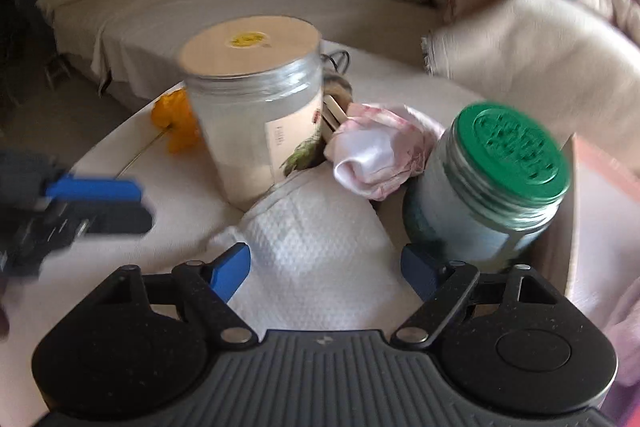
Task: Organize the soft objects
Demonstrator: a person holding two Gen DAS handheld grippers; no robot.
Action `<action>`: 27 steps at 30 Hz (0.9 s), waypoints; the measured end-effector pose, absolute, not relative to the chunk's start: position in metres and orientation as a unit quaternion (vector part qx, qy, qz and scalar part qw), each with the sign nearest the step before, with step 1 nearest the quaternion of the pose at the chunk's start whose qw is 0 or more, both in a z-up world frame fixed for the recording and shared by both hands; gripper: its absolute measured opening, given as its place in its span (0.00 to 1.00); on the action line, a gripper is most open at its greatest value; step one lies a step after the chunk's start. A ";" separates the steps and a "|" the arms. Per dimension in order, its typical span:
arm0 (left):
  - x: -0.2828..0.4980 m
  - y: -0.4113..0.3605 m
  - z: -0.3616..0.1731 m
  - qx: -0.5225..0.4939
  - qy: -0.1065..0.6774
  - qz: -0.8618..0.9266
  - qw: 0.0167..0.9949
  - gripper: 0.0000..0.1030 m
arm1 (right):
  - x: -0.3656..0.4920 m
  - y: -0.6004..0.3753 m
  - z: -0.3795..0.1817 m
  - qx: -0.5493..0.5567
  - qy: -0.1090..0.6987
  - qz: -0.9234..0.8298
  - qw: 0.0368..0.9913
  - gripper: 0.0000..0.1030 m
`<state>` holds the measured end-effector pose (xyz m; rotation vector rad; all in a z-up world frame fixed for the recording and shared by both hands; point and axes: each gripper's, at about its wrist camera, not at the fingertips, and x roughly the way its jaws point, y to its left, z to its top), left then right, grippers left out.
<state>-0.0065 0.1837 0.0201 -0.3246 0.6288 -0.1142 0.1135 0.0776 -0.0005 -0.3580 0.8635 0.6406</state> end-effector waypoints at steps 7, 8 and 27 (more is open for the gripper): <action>-0.016 0.188 0.016 -0.175 0.307 -0.063 0.933 0.27 | 0.084 0.068 0.008 -0.148 0.416 0.360 0.822 0.12; -0.017 0.188 0.016 -0.179 0.306 -0.063 0.933 0.27 | 0.078 0.066 0.008 -0.136 0.423 0.378 0.812 0.11; -0.044 0.175 0.000 -0.293 0.417 -0.112 0.853 0.26 | -0.001 0.032 0.006 -0.156 0.364 0.432 0.810 0.17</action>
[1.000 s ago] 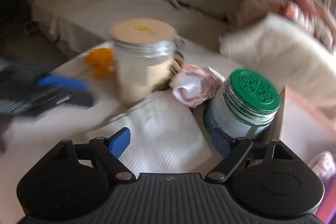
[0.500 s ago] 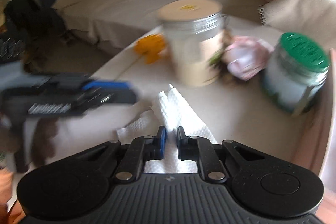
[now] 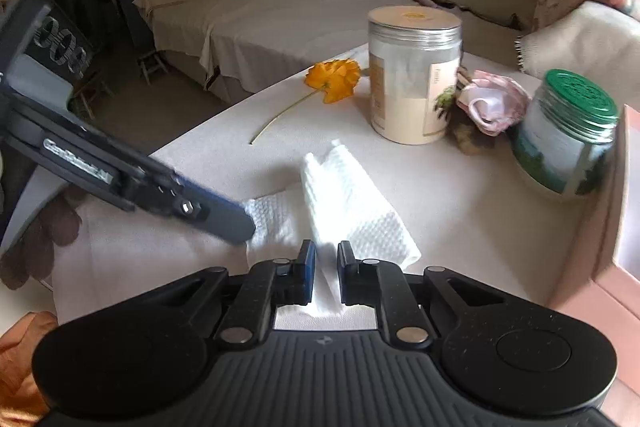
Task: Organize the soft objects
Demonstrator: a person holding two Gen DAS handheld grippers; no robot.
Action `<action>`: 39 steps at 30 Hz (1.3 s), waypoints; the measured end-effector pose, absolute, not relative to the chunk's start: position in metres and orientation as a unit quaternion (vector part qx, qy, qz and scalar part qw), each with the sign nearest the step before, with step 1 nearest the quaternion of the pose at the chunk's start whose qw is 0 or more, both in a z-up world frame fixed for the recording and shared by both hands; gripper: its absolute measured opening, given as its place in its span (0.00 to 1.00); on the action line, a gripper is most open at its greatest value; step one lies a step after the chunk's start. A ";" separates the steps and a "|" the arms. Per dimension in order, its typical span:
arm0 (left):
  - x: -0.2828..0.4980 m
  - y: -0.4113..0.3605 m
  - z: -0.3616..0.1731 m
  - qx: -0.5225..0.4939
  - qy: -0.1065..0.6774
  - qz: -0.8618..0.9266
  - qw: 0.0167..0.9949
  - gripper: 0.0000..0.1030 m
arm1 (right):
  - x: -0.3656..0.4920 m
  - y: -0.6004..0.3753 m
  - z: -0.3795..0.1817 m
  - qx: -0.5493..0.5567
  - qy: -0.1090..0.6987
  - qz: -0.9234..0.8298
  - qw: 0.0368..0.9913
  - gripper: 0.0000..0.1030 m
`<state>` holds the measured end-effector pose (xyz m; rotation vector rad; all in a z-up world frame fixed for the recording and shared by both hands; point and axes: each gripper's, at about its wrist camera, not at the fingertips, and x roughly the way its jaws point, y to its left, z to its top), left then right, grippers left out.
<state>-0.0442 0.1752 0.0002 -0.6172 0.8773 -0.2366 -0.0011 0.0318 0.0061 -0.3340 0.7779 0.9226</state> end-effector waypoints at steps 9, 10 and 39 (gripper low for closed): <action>0.017 0.153 0.003 -0.299 0.391 -0.069 0.868 0.26 | -0.012 -0.010 0.007 -0.147 0.346 0.386 0.842 0.35; 0.022 0.149 0.003 -0.294 0.392 -0.071 0.869 0.27 | -0.011 -0.014 0.005 -0.144 0.345 0.384 0.844 0.36; 0.032 0.077 0.013 0.001 0.358 -0.106 0.928 0.18 | -0.021 -0.037 -0.010 -0.140 0.325 0.325 0.877 0.61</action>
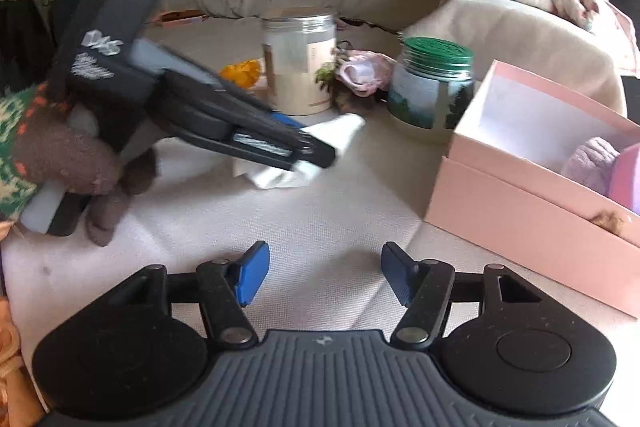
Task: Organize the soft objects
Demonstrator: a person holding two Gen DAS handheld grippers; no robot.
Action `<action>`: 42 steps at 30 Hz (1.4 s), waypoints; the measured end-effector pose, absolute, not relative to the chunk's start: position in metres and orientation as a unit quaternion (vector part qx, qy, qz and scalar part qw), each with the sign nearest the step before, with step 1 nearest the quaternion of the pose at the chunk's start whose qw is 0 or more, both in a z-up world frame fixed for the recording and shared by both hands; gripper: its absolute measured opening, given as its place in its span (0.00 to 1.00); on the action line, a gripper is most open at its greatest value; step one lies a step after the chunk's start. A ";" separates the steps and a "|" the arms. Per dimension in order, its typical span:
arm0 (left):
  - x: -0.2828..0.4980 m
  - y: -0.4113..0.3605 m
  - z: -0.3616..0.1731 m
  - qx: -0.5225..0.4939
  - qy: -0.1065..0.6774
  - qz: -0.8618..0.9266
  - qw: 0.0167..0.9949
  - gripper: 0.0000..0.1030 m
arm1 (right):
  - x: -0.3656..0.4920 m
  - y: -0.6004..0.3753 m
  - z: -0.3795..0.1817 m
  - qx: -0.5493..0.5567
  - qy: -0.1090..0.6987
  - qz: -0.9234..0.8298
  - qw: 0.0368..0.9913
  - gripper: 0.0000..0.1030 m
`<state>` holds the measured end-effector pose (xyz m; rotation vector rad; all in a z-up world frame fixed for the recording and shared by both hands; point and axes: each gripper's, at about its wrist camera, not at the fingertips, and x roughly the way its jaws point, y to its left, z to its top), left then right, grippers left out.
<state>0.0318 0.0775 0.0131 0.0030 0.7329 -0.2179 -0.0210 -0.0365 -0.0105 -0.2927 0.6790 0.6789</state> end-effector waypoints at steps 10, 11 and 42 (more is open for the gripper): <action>-0.045 0.218 0.058 -0.127 0.264 0.026 0.956 0.18 | 0.016 0.070 0.060 -0.154 0.290 0.369 0.869 0.60; -0.049 0.233 0.058 -0.142 0.258 0.040 0.955 0.18 | 0.022 0.088 0.061 -0.149 0.302 0.373 0.865 0.58; -0.057 0.343 0.016 -0.286 0.253 0.032 0.924 0.18 | 0.090 0.300 0.042 -0.375 0.371 0.345 0.777 0.07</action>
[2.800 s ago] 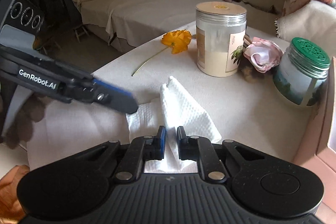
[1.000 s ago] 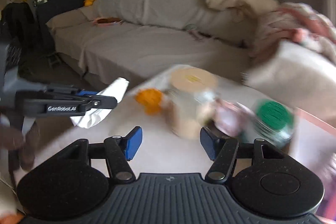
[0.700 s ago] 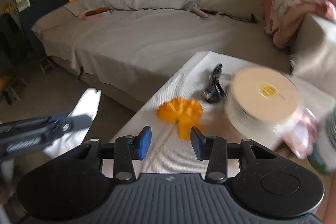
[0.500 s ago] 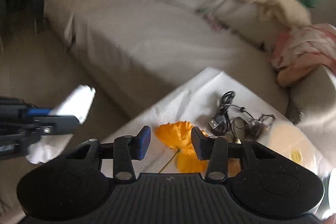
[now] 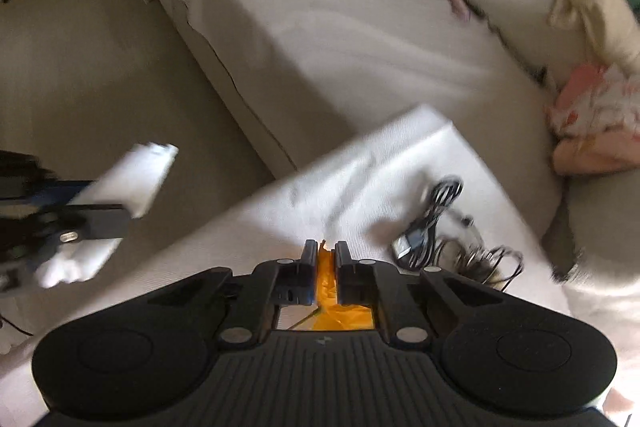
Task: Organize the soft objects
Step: 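Grasp the orange flower with the right tool while the left tool holds the tissue, then carry tissue and flower into the pink box and open both tools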
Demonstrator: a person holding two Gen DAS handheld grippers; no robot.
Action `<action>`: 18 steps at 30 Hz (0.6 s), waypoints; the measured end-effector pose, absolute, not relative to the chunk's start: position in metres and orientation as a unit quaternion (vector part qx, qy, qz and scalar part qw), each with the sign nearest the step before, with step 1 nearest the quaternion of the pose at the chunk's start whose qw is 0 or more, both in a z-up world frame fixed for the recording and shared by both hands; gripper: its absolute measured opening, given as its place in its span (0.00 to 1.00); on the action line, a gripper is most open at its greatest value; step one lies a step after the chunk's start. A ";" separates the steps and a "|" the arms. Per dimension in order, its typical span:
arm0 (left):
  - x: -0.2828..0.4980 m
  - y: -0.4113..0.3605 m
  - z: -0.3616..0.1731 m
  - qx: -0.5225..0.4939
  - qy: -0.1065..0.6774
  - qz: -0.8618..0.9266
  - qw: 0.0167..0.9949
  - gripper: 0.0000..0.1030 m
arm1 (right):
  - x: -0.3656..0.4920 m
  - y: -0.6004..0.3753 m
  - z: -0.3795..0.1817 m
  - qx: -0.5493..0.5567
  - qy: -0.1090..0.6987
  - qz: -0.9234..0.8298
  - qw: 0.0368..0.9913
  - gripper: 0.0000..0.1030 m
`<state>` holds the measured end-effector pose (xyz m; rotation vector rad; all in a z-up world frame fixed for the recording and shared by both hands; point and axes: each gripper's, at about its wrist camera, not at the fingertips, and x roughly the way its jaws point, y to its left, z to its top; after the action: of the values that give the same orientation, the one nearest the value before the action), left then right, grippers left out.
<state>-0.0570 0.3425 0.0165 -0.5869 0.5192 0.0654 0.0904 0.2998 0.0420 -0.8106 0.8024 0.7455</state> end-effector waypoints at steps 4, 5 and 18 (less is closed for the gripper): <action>-0.037 0.350 0.040 -0.312 0.223 0.020 0.923 0.18 | 0.081 0.278 0.096 -0.327 0.320 0.362 0.812 0.07; -0.029 0.351 0.050 -0.310 0.211 0.009 0.927 0.18 | 0.075 0.268 0.113 -0.315 0.298 0.367 0.823 0.07; 0.094 0.224 0.167 -0.190 0.196 -0.154 0.950 0.18 | 0.060 0.073 0.236 -0.236 0.146 0.255 0.926 0.07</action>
<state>0.0941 0.2240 0.1674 -0.3863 0.3991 -0.3133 0.0597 0.0734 0.2360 -0.4843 0.3004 0.5234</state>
